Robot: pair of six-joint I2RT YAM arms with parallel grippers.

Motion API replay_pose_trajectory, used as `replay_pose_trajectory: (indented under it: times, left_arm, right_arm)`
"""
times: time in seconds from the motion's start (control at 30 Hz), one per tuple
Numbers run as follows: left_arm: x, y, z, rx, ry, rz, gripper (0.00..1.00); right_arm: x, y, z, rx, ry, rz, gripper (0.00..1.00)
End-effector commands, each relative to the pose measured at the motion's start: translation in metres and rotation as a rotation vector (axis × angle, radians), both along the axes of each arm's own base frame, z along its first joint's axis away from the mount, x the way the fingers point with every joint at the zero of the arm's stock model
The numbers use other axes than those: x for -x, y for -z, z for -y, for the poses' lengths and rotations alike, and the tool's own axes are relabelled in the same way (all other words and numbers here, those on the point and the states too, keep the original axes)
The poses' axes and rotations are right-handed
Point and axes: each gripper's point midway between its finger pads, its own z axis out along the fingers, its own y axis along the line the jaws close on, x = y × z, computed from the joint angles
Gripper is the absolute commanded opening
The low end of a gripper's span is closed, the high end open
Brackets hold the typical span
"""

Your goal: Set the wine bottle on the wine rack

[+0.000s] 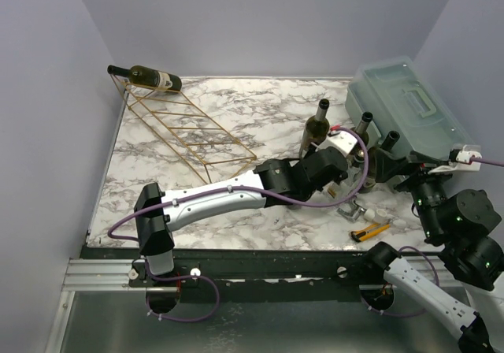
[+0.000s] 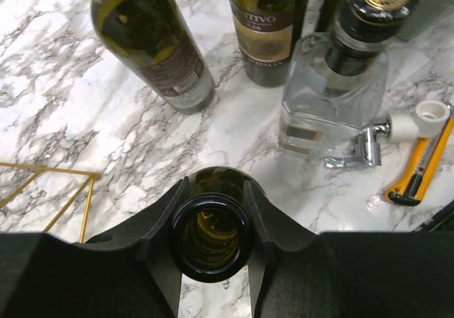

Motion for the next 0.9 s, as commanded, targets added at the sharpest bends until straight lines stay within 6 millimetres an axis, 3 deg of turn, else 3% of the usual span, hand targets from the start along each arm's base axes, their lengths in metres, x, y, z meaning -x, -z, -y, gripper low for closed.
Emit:
replay_pose_trajectory:
  times: [0.0, 0.17, 0.27, 0.63, 0.87]
  left_arm:
    - [-0.027, -0.07, -0.016, 0.139, -0.064, 0.09, 0.0]
    - [-0.054, -0.087, -0.032, 0.218, -0.076, 0.05, 0.0]
    - [-0.08, -0.102, -0.052, 0.263, -0.11, 0.048, 0.0]
    - [-0.172, -0.178, -0.155, 0.352, -0.33, 0.218, 0.0]
    - [-0.214, -0.206, -0.215, 0.417, -0.492, 0.33, 0.0]
  right_arm:
    - [-0.011, -0.002, -0.002, 0.0, 0.032, 0.007, 1.0]
    - [-0.025, -0.002, -0.013, 0.02, 0.025, 0.007, 1.0]
    - [-0.034, -0.002, -0.021, 0.031, 0.018, 0.0, 1.0]
    - [-0.067, 0.004, -0.047, 0.074, 0.01, 0.0, 1.0]
    - [-0.09, 0.009, -0.072, 0.106, -0.035, -0.004, 1.0]
